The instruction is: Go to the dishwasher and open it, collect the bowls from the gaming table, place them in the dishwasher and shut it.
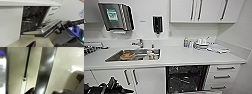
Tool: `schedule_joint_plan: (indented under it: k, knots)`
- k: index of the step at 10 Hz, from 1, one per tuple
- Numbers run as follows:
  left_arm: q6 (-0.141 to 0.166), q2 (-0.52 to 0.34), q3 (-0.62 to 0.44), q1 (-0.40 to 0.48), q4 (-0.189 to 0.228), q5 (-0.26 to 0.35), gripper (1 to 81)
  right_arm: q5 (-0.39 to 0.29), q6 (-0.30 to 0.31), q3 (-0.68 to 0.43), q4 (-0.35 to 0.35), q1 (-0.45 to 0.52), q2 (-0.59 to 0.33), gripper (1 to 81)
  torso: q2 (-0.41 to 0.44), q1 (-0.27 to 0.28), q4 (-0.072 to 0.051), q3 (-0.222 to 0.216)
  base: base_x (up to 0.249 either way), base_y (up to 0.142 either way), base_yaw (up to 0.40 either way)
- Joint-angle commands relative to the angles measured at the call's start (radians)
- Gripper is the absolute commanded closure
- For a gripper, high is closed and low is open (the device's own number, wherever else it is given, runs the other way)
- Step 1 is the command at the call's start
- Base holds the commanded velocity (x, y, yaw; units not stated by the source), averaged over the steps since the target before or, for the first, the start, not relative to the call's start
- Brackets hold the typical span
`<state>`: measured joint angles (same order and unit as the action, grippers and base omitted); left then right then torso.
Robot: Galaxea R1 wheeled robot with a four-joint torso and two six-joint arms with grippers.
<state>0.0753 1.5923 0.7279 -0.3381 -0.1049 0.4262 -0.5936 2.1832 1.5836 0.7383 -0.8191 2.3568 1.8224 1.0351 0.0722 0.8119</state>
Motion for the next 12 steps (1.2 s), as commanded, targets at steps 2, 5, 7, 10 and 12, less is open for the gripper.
schedule_joint_plan:
  k: [2,5,7,10,12]
  knots:
    - [-0.006,0.017,-0.010,0.038,0.001,0.009,1.0,-0.029,-0.008,0.060,0.021,0.001,0.051,1.0,0.000,0.000,0.000,0.000,-0.079,0.000,0.000]
    - [-0.005,0.029,0.022,0.024,-0.001,0.009,1.0,-0.020,-0.010,0.056,0.030,-0.002,0.038,1.0,0.000,0.000,0.000,0.000,-0.080,0.000,0.000]
    - [-0.009,0.038,0.038,0.007,0.001,0.005,1.0,-0.011,-0.011,0.026,0.056,-0.002,0.006,1.0,0.000,0.000,0.000,0.000,0.000,0.000,0.000]
    - [-0.012,0.049,0.059,-0.014,0.001,0.006,1.0,0.067,-0.013,-0.050,0.148,-0.007,-0.079,1.0,0.000,0.000,0.000,0.000,0.000,0.000,0.000]
    - [-0.015,0.064,0.112,-0.071,0.002,-0.001,1.0,0.128,-0.022,-0.117,0.261,-0.028,-0.156,1.0,0.000,0.000,0.000,0.000,0.000,0.000,0.000]
